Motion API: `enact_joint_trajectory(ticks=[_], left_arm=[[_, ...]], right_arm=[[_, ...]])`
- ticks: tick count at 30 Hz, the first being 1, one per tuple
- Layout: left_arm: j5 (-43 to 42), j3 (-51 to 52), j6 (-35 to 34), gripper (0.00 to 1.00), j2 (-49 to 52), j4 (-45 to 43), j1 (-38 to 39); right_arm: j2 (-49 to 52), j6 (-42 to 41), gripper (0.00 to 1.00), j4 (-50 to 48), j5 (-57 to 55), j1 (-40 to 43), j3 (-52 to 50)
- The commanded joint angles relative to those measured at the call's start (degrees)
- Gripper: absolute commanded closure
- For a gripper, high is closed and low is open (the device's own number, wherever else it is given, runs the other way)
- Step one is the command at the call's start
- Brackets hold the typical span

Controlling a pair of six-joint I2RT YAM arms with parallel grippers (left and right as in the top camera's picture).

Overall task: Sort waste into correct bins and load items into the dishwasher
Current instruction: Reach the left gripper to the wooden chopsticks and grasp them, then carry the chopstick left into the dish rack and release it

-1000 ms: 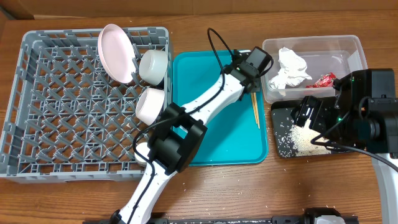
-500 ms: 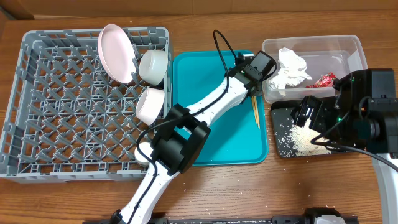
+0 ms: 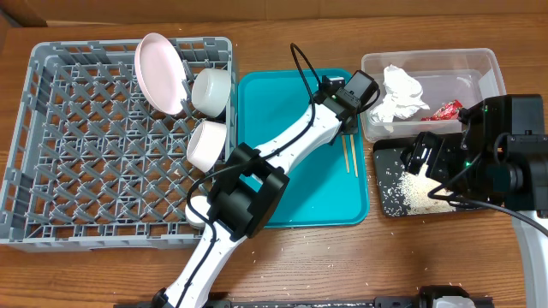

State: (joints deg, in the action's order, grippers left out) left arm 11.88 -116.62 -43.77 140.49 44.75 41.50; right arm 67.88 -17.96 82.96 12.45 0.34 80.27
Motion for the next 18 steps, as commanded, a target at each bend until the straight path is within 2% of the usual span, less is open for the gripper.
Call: enact_joint_trajectory(ticks=[1,4,8,10,15,18], left_arm=[[-6.56,0.5,-0.76,0.54,2.25,3.93,-0.33],[-9.64,0.5,-0.76,0.69,2.25,7.96,-0.33],[-9.77,0.5,-0.5,0.82,2.25,13.09,-0.22],[-9.03,0.5,-0.35,0.95,2.25,13.99,-0.22],[-9.09,0.28,-0.35,0.96,2.21,14.62,-0.76],[-10.49,-4.76,-0.22,0.96,1.75,20.46,-2.29]], right_arm=[[-0.26,0.22,0.0,-0.31,-0.42,0.0,1.11],[-0.26,0.22,0.0,-0.31,-0.42,0.0,1.11],[-0.26,0.22,0.0,-0.28,-0.42,0.0,1.11],[-0.26,0.22,0.0,-0.31,-0.42,0.0,1.11],[-0.26,0.22,0.0,-0.31,-0.42,0.0,1.11],[-0.26,0.22,0.0,-0.31,-0.42,0.0,1.11]])
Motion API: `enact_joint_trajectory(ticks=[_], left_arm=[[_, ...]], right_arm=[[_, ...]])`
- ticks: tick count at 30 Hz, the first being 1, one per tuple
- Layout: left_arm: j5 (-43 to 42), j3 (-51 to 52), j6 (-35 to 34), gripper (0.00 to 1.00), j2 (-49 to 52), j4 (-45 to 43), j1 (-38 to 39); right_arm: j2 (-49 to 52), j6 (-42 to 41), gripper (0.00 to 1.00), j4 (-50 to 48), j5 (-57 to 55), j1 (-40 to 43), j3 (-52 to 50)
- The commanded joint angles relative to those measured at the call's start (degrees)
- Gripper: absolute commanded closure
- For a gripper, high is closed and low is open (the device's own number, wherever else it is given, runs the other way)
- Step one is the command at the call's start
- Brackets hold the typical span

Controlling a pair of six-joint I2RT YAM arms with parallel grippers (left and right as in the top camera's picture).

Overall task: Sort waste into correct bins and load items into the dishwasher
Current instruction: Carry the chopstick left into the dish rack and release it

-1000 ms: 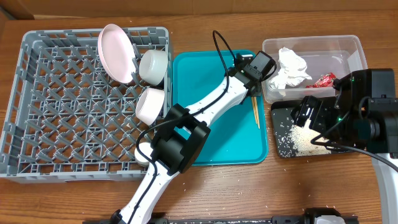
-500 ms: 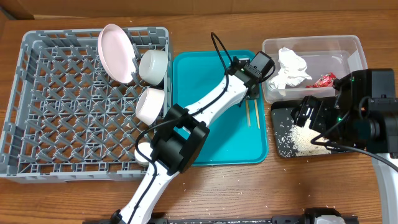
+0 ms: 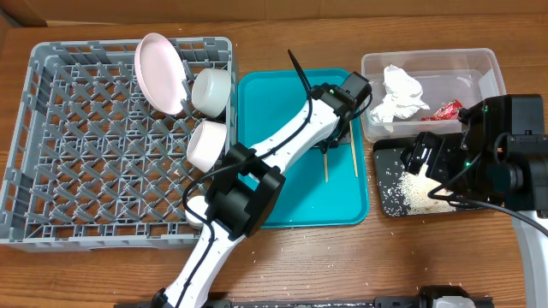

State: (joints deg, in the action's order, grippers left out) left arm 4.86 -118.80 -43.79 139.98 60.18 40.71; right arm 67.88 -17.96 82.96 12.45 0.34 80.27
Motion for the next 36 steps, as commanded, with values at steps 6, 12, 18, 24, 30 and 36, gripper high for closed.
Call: enact_joint_trajectory(ticks=[6,12,18,24,30,36], left_arm=[[-3.41,-17.46,8.79,0.96,-1.38,20.94,-5.51],[-0.63,-26.8,16.92,0.96,-9.64,36.68,-8.85],[0.79,-18.82,22.84,0.96,-24.37,36.65,-11.37],[7.74,-0.22,21.97,0.96,-40.09,36.63,-16.98],[7.52,13.44,31.23,0.96,-47.17,34.8,-27.78],[7.58,23.19,36.09,0.96,-46.93,29.29,-32.63]], right_arm=[[-0.26,0.22,0.0,-0.31,-0.42,0.0,1.11],[-0.26,0.22,0.0,-0.31,-0.42,0.0,1.11],[-0.26,0.22,0.0,-0.31,-0.42,0.0,1.11],[-0.26,0.22,0.0,-0.31,-0.42,0.0,1.11],[-0.26,0.22,0.0,-0.31,-0.42,0.0,1.11],[-0.26,0.22,0.0,-0.31,-0.42,0.0,1.11]])
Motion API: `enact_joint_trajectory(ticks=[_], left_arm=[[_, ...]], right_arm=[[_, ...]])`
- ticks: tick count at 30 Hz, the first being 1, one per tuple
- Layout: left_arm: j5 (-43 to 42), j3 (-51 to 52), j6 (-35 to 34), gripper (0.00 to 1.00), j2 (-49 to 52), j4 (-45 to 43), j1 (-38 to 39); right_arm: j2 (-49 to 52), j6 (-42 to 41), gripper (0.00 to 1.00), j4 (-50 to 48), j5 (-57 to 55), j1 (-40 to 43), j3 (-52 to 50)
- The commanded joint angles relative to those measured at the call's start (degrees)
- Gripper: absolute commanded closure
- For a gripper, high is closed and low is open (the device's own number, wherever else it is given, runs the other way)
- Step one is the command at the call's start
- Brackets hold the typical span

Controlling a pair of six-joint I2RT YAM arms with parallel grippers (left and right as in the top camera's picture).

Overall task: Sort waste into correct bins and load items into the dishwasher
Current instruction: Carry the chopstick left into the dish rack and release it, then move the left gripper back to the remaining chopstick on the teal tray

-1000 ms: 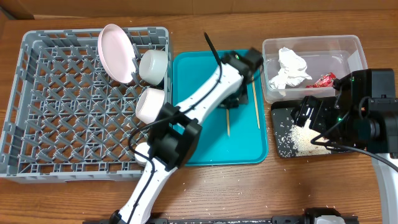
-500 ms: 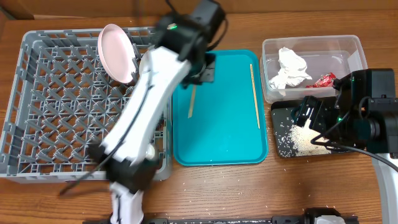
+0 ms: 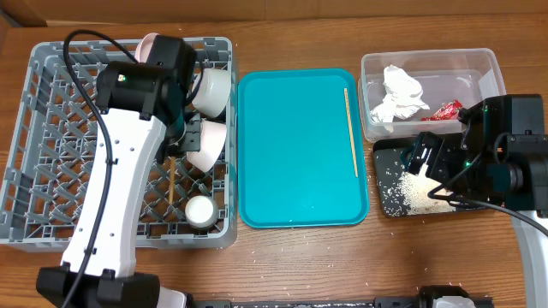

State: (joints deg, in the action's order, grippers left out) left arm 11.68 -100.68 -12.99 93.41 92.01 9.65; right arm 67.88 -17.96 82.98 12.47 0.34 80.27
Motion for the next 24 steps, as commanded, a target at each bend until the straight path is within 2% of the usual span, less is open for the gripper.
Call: enact_joint_trajectory(ticks=[1,13,24], left_arm=[[0.72,6.88,5.27,0.96,-0.35,-3.87,-1.97],[0.98,23.19,4.66,0.96,-0.31,-15.13,-3.34],[0.55,24.87,6.82,0.96,-0.31,-18.49,-7.45]], right_arm=[[-0.26,0.22,0.0,-0.33,-0.44,0.0,1.11],[-0.26,0.22,0.0,-0.33,-0.44,0.0,1.11],[-0.26,0.22,0.0,-0.33,-0.44,0.0,1.11]])
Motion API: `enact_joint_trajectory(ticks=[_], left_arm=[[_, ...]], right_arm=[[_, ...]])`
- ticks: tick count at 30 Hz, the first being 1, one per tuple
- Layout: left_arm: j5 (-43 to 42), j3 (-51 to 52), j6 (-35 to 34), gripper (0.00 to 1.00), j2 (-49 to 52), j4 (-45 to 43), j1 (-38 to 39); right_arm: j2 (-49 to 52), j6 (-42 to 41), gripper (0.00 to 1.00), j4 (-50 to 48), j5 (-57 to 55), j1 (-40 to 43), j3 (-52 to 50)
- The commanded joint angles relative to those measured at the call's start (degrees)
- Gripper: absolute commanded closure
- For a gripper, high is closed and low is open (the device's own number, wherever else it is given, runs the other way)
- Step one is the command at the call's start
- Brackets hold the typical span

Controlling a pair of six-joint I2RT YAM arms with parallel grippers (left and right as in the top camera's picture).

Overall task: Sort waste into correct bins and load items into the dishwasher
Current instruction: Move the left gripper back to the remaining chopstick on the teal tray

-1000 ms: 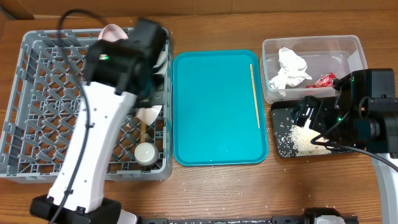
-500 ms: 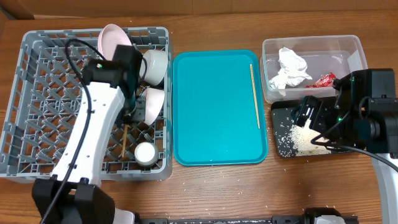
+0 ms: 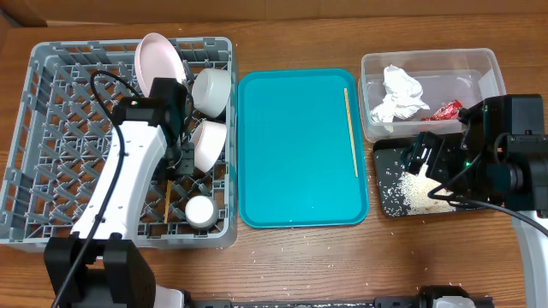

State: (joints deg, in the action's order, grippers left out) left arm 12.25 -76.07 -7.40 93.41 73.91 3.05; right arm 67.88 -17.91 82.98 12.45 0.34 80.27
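My left gripper (image 3: 175, 164) hangs over the grey dish rack (image 3: 51, 128), beside a white cup (image 3: 208, 145). It looks shut on a wooden chopstick (image 3: 168, 202) that points down into the rack near its front edge. A second chopstick (image 3: 351, 128) lies along the right side of the teal tray (image 3: 291, 171). At the far right, my right gripper (image 3: 425, 156) stands open above the black tray (image 3: 390, 192) strewn with white crumbs.
The rack also holds a pink plate (image 3: 161, 68), another white cup (image 3: 211, 88) and a small white cup (image 3: 199, 210). A clear bin (image 3: 488, 64) at the back right contains crumpled tissue (image 3: 401, 94) and a red wrapper (image 3: 448, 110).
My left gripper has moved toward the rack's front with the chopstick, which now reaches lower into the rack. The right arm and the chopstick on the tray are as before.
My left gripper was at the tray's right side by two chopsticks. Then one chopstick lay shifted under it. Later the gripper was over the rack with one chopstick, the other left on the tray. Now that chopstick sits nearer the rack's front.
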Motion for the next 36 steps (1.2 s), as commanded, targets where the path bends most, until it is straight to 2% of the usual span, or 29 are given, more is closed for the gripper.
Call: enact_joint_trajectory(ticks=[1,7,8,10,12,19,21,23,26,28,31,34,36], left_arm=[[0.02,0.28,1.42,0.96,-0.31,-0.55,-0.94],[0.22,0.26,5.84,0.95,-0.31,-2.47,-0.94],[0.28,0.28,6.16,0.88,-0.31,-2.67,-0.96],[0.44,0.26,6.14,0.62,-0.31,-3.13,-0.96],[0.39,0.26,6.1,0.57,-0.31,-4.0,-0.94],[-0.37,-0.94,2.71,0.59,-0.31,-6.86,-0.79],[-3.06,-2.97,2.49,0.61,-0.31,-6.38,-0.76],[-7.43,-6.19,2.49,0.61,-0.31,-5.6,-0.57],[-20.7,-15.15,2.45,0.57,-0.33,-5.27,1.64],[-26.34,-19.15,1.22,0.54,-0.31,-6.93,4.02],[-24.7,-22.86,-7.61,0.57,-0.31,-11.28,9.55],[-18.12,-23.12,-13.73,0.53,0.13,-17.27,16.63],[-11.61,-23.1,-17.46,0.46,1.86,-20.39,21.77]], right_arm=[[-0.26,0.17,0.0,-0.33,-0.42,0.0,1.11],[-0.26,0.17,0.0,-0.33,-0.42,0.0,1.11],[-0.26,0.17,0.0,-0.33,-0.42,0.0,1.11],[-0.26,0.17,0.0,-0.33,-0.42,0.0,1.11],[-0.26,0.17,0.0,-0.33,-0.42,0.0,1.11],[-0.26,0.17,0.0,-0.33,-0.42,0.0,1.11],[-0.26,0.17,0.0,-0.33,-0.42,0.0,1.11],[-0.26,0.17,0.0,-0.33,-0.42,0.0,1.11],[-0.26,0.17,0.0,-0.33,-0.42,0.0,1.11],[-0.26,0.17,0.0,-0.33,-0.42,0.0,1.11],[-0.26,0.17,0.0,-0.33,-0.42,0.0,1.11],[-0.26,0.17,0.0,-0.33,-0.42,0.0,1.11],[-0.26,0.17,0.0,-0.33,-0.42,0.0,1.11]])
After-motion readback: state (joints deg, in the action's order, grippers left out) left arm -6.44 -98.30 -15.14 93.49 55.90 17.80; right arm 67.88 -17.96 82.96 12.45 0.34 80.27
